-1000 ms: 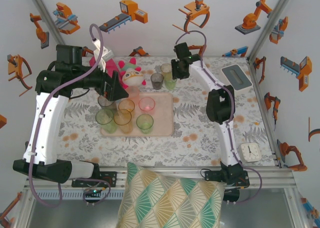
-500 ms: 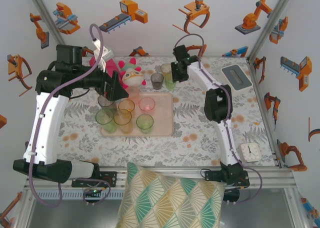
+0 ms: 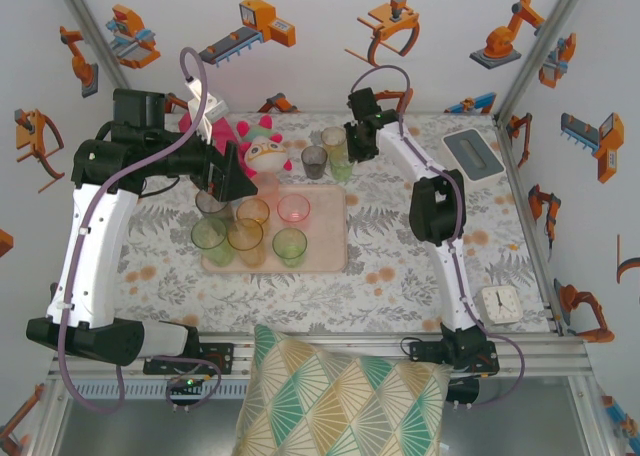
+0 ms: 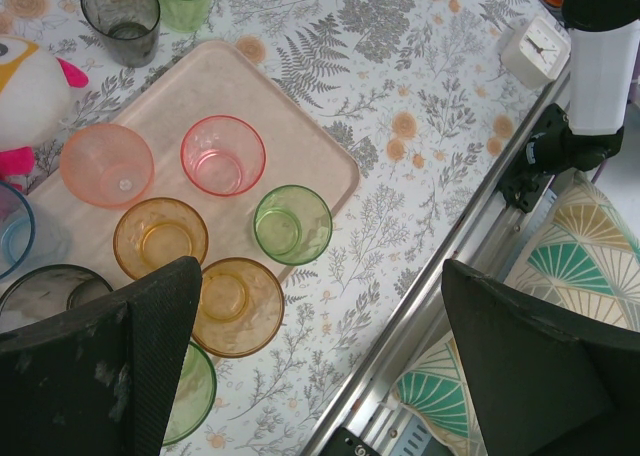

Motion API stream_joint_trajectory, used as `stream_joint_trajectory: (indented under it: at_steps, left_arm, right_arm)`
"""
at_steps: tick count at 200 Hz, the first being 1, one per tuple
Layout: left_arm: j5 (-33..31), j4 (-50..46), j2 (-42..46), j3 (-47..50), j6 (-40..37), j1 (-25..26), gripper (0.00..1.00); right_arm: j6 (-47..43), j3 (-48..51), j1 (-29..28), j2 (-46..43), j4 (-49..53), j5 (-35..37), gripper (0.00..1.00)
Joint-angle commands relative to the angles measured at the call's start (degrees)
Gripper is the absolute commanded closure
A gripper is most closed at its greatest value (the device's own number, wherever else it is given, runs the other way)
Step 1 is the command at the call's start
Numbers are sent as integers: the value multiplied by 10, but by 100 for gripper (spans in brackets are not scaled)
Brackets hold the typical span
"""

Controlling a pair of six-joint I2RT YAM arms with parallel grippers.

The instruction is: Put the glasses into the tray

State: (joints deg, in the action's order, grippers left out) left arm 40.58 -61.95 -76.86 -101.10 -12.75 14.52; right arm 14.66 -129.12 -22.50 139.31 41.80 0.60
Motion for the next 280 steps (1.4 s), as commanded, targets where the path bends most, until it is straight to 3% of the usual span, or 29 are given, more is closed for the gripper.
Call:
stream_joint_trajectory:
  at_steps: [1,101,177,280]
  left_arm:
    - [19,1,-3,2,-1,-3,3]
    - [18,1,-1,3,-2,-4,3]
    - [17,2,0,5,-2,-3,3]
    - [15,3,6,10,-2,-3,3]
  right_arm:
    - [-10,-23,5,12,19,-8,72]
    - [-14,-53,5,31,40,-13,71]
    - [-17,-55,5,29,42,-13,85]
    - [-35,-40,5,-23,47,7,89]
